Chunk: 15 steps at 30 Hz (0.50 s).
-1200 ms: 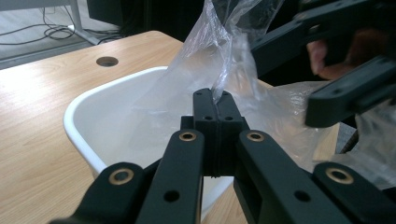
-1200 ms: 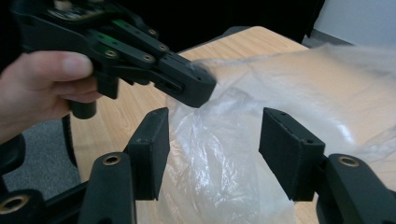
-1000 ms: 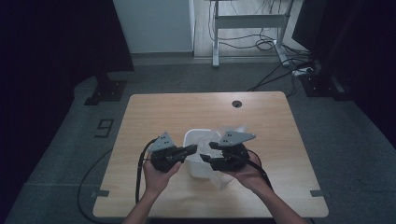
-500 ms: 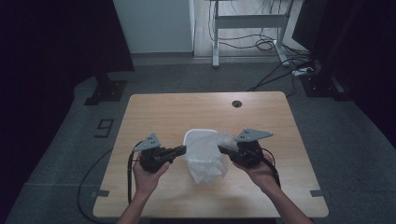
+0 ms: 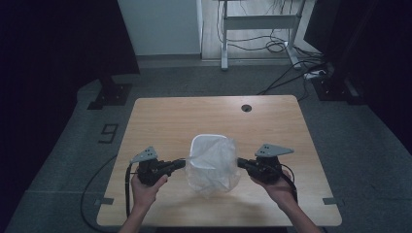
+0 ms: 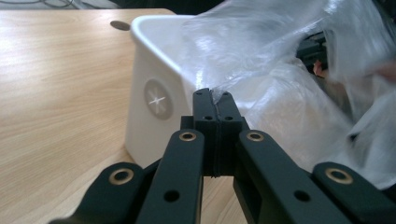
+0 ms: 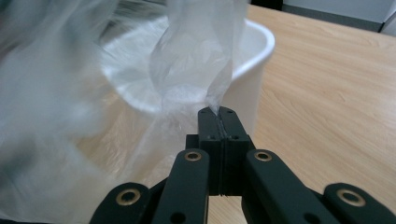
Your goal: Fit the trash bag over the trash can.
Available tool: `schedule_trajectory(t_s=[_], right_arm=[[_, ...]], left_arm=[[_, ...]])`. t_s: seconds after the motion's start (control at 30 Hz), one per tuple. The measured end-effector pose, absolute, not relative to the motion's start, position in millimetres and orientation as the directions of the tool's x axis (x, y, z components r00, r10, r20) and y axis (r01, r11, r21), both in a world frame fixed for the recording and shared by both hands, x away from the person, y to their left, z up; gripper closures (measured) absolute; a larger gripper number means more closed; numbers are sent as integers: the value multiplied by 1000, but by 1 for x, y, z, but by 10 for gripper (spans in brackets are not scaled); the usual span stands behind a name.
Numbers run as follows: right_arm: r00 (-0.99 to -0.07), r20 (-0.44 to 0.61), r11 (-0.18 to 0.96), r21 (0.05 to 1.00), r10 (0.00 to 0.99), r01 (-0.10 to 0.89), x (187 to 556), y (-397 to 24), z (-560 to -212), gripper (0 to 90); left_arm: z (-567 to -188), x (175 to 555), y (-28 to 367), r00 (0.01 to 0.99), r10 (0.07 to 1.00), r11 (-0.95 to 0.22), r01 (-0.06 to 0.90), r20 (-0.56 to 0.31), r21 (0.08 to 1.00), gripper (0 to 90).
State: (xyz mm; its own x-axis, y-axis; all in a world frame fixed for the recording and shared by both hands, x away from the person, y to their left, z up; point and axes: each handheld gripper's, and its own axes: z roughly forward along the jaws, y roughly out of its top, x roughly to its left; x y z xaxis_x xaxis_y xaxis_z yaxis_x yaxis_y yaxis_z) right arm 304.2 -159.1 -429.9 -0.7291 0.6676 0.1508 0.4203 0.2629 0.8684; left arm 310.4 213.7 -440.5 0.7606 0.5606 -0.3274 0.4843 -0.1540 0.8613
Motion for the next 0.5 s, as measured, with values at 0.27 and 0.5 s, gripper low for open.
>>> schedule_trajectory(t_s=[0.27, 0.5], right_arm=[[-694, 162, 236, 866, 701, 441, 328, -166, -442, 887], [-683, 171, 228, 862, 710, 454, 341, -165, -448, 857]], left_arm=[[-451, 333, 220, 722, 583, -127, 534, -372, 836, 900], [-455, 344, 219, 716, 582, -115, 542, -386, 832, 884]])
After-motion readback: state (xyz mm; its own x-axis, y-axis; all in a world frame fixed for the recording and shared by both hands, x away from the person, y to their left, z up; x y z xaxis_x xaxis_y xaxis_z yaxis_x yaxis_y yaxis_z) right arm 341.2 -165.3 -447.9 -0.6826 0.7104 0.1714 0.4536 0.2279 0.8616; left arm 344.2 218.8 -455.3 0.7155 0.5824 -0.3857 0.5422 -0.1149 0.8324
